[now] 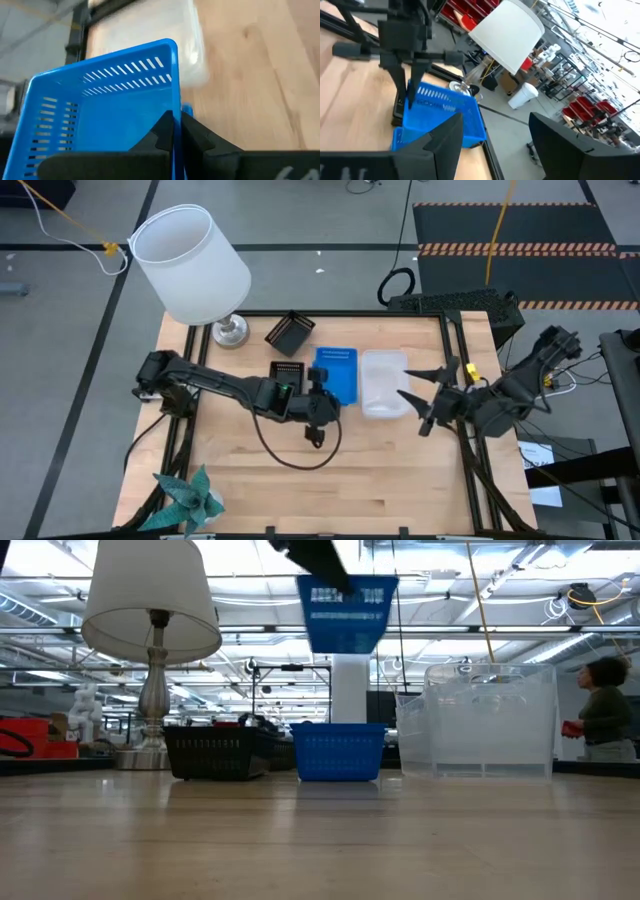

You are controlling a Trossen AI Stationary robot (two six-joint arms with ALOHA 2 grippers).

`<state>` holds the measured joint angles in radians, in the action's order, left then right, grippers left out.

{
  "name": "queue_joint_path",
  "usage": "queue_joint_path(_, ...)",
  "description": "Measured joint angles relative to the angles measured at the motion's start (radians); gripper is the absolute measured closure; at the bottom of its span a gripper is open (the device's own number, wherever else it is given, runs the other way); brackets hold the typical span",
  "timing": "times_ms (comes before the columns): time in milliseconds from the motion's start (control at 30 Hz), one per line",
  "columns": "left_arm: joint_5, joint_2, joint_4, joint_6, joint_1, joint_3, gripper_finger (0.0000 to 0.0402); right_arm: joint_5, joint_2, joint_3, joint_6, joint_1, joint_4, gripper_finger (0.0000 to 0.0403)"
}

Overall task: Stack baskets by color
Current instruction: Stack the top blue bin on top of the bottom blue bin

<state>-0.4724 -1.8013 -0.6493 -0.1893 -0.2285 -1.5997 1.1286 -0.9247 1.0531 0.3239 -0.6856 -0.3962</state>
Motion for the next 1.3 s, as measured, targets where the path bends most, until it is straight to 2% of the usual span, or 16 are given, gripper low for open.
queue_joint_path(200, 0.029, -0.004, 0.175, -0.045, 0.019, 0.113, 0.0383, 0.001, 0.025, 0.0, 0.001, -0.04, -0.008, 0.0184)
queue_joint_path(367, 0.032, -0.004, 0.218, -0.044, 0.051, 0.212, 0.0383, 0.001, 0.031, 0.0, 0.001, -0.069, -0.013, 0.0184)
queue_joint_path(533, 0.108, 0.0, 0.342, -0.041, 0.099, 0.301, 0.0383, 0.001, 0.031, 0.0, 0.004, -0.076, -0.016, 0.0184)
queue_joint_path(733, 0.136, 0.0, 0.398, -0.04, 0.129, 0.37, 0.0383, 0.001, 0.031, 0.0, 0.005, -0.076, -0.017, 0.0184)
queue_joint_path(900, 0.186, 0.0, 0.449, -0.049, 0.129, 0.383, 0.0383, 0.001, 0.031, 0.0, 0.005, -0.076, -0.028, 0.0184)
queue_joint_path(1300, 0.188, 0.0, 0.445, -0.024, 0.129, 0.384, 0.0383, 0.001, 0.031, 0.0, 0.003, -0.076, -0.036, 0.0184)
